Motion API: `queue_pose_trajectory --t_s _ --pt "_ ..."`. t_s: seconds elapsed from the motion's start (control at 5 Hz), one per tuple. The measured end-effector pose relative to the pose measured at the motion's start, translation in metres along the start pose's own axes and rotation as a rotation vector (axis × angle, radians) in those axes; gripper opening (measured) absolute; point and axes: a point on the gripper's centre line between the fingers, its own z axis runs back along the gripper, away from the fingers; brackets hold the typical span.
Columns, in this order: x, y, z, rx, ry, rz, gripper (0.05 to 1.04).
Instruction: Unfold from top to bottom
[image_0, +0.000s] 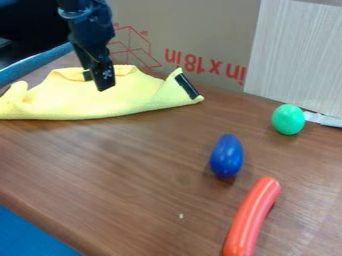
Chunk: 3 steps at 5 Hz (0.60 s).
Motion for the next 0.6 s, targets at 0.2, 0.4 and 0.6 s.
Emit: queue_pose_trajectory --t_s 0.2,0.4,0.6 --pt "-0.003 0.005 0.002 -0.024 -0.028 0.198 1.000" --pt "-0.006 0.006 0.009 -0.015 -0.085 0.447 1.000" --pt "-0.009 0.001 0.019 -0.010 -0.124 0.585 1.000"
